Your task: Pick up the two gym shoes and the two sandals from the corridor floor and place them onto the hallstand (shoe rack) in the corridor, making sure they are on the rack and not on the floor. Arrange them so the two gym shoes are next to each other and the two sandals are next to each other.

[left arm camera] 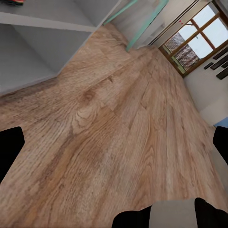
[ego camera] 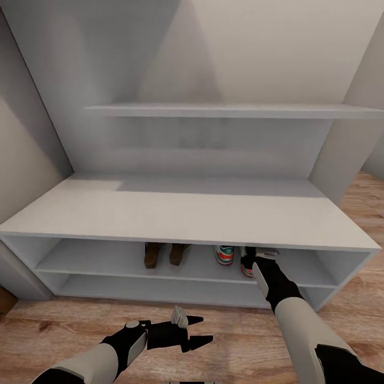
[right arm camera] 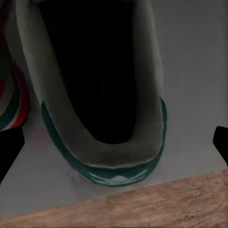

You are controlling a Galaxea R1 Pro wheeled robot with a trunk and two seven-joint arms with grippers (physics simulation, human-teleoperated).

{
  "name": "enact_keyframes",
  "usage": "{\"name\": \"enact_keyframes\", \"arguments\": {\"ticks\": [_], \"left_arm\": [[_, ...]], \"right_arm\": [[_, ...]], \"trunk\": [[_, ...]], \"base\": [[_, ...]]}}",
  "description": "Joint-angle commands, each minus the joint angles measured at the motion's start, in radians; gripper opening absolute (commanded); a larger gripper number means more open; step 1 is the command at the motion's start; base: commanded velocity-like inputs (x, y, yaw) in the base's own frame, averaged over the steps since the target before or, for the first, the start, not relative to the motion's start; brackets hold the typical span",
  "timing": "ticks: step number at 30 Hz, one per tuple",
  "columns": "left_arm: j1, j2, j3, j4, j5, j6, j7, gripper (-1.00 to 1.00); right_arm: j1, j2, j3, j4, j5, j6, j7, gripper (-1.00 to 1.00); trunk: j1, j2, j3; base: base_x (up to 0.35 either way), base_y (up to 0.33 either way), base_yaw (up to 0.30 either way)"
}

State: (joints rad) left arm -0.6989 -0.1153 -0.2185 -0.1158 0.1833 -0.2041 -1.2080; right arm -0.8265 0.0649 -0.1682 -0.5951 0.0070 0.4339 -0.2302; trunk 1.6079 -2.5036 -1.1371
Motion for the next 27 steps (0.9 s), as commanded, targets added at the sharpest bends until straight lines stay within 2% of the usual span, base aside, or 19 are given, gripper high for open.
{"name": "enact_keyframes", "arguments": {"ticks": [1, 17, 27], "left_arm": [[-0.001, 0.0, -0.009, 0.001, 0.008, -0.006, -0.001, 1.0], [-0.001, 0.0, -0.009, 0.001, 0.008, -0.006, -0.001, 1.0], [-0.001, 0.0, -0.009, 0.001, 0.008, -0.006, -0.001, 1.0]], "right_arm": [[0.0, 0.001, -0.004, -0.002, 0.001, 0.005, -0.001, 1.0], [0.0, 0.001, -0.004, -0.002, 0.001, 0.005, -0.001, 1.0], [0.0, 0.001, -0.004, -0.002, 0.001, 0.005, -0.001, 1.0]], "trunk": [[0.0, 0.0, -0.001], [0.0, 0.0, -0.001], [0.0, 0.0, -0.001]], "base": [[0.0, 0.0, 0.0], [-0.016, 0.0, 0.0], [-0.301, 0.0, 0.0]]}}
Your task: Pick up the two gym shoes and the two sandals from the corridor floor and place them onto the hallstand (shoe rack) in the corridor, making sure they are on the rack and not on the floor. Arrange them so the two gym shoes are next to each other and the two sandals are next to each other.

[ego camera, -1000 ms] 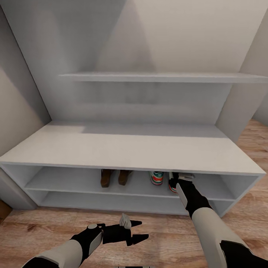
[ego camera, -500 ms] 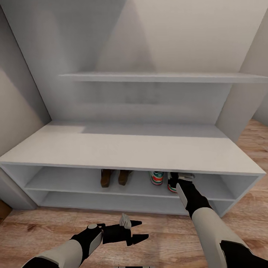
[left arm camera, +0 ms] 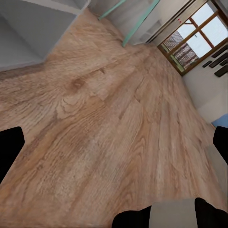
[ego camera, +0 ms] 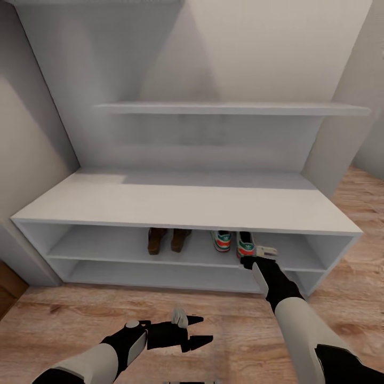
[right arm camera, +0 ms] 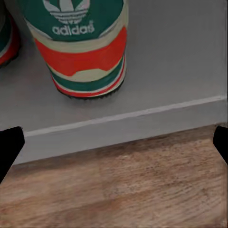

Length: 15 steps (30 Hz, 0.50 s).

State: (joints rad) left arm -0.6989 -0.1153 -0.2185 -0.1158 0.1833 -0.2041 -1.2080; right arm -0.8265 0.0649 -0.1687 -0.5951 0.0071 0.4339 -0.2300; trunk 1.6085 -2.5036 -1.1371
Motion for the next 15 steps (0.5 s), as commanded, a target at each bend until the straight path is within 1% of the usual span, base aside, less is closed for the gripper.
{"name": "enact_keyframes", "arguments": {"ticks": [1, 9, 15], "left_arm": [[-0.001, 0.0, -0.009, 0.001, 0.008, -0.006, -0.001, 1.0], [-0.001, 0.0, -0.009, 0.001, 0.008, -0.006, -0.002, 1.0], [-0.001, 0.002, -0.009, 0.001, 0.008, -0.006, -0.002, 1.0]], "right_arm": [[0.0, 0.001, -0.004, -0.002, 0.001, 0.005, -0.001, 1.0], [0.0, 0.001, -0.005, -0.003, 0.001, 0.005, 0.001, 1.0], [0.001, 0.001, -0.007, -0.036, -0.001, 0.005, 0.001, 1.0]], "trunk": [[-0.001, 0.0, -0.001], [-0.001, 0.0, -0.001], [-0.001, 0.0, -0.001]], "base": [[-0.335, 0.0, 0.0], [-0.339, 0.0, 0.0], [-0.34, 0.0, 0.0]]}}
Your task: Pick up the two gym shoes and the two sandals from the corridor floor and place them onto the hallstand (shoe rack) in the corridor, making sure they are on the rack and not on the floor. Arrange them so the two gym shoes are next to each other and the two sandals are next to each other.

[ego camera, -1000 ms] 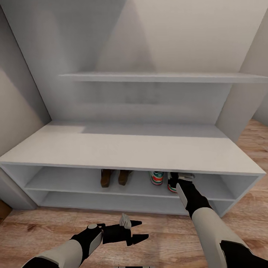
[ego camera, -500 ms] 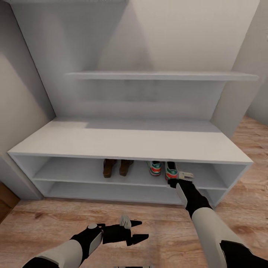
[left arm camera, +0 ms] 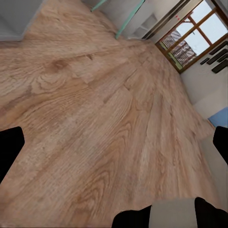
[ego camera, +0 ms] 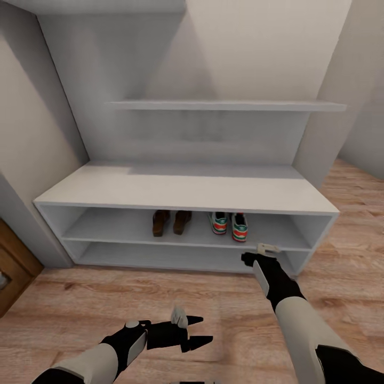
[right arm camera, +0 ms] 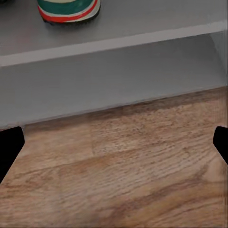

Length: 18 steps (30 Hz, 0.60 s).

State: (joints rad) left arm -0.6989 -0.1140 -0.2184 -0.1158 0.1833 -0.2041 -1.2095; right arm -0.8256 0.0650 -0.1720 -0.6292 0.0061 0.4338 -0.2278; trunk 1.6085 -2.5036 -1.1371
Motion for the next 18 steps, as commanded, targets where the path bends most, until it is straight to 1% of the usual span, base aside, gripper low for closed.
{"name": "enact_keyframes", "arguments": {"ticks": [1, 8, 10, 14, 18], "left_arm": [[-0.001, 0.0, -0.009, 0.001, 0.008, -0.006, -0.001, 1.0], [-0.002, 0.0, -0.008, 0.0, 0.008, -0.006, -0.001, 1.0], [-0.002, 0.001, -0.008, -0.001, 0.007, -0.006, -0.001, 1.0], [-0.002, 0.002, -0.007, -0.002, 0.007, -0.006, -0.001, 1.0], [-0.002, 0.003, -0.007, -0.003, 0.007, -0.006, -0.002, 1.0]], "right_arm": [[0.0, 0.001, -0.004, -0.005, 0.0, 0.005, -0.002, 1.0], [0.003, 0.001, -0.004, -0.008, 0.0, 0.005, -0.004, 1.0], [0.004, 0.001, -0.004, -0.008, -0.001, 0.005, -0.003, 1.0], [0.007, 0.001, -0.004, -0.008, -0.002, 0.005, -0.003, 1.0], [0.012, 0.001, -0.004, -0.007, -0.005, 0.005, -0.001, 1.0]], "trunk": [[-0.001, 0.0, -0.001], [-0.001, 0.0, -0.001], [-0.001, 0.0, -0.001], [-0.001, 0.0, -0.001], [-0.001, 0.0, -0.001]], "base": [[-0.341, 0.0, 0.0], [-0.34, 0.0, 0.0], [-0.246, 0.0, 0.0], [-0.089, 0.0, 0.0], [-0.022, 0.0, 0.0]]}}
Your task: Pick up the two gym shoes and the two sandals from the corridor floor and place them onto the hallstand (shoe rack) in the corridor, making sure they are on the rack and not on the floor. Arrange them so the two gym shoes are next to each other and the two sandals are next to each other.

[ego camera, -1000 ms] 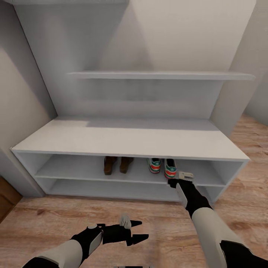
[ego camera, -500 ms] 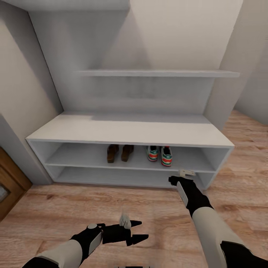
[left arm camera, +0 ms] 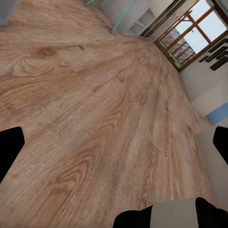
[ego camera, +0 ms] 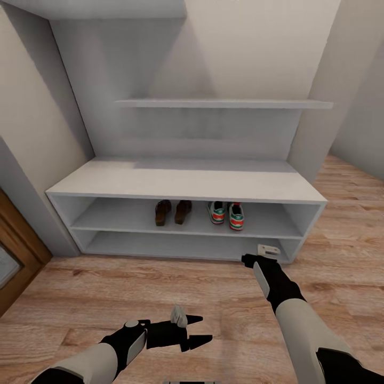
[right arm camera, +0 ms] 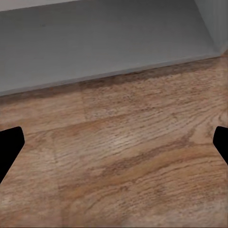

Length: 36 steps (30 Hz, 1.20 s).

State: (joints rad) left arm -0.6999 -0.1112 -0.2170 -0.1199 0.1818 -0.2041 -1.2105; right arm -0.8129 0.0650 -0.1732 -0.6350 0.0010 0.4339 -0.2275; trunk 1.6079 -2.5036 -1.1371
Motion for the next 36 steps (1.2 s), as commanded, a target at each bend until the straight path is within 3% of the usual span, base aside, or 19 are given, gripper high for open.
{"name": "enact_keyframes", "arguments": {"ticks": [1, 20, 32, 36], "left_arm": [[-0.001, 0.0, -0.009, 0.001, 0.008, -0.006, -0.001, 1.0], [-0.001, 0.001, -0.009, 0.0, 0.008, -0.006, -0.001, 1.0], [-0.001, 0.001, -0.009, 0.0, 0.008, -0.006, -0.001, 1.0], [-0.001, 0.001, -0.008, 0.0, 0.007, -0.006, -0.002, 1.0]], "right_arm": [[0.0, 0.001, -0.003, -0.002, 0.0, 0.005, -0.002, 1.0], [0.001, 0.002, -0.003, -0.002, -0.006, 0.002, 0.008, 1.0], [0.005, 0.002, -0.003, 0.005, -0.008, 0.0, 0.019, 1.0], [0.006, 0.002, -0.004, 0.011, -0.01, -0.001, 0.093, 1.0]], "trunk": [[0.0, 0.0, -0.001], [0.0, 0.0, -0.001], [-0.006, 0.002, 0.046], [-0.007, 0.003, 0.061]], "base": [[-0.012, 0.0, 0.0], [-0.001, 0.0, 0.0], [0.0, 0.0, 0.0], [0.0, 0.0, 0.0]]}}
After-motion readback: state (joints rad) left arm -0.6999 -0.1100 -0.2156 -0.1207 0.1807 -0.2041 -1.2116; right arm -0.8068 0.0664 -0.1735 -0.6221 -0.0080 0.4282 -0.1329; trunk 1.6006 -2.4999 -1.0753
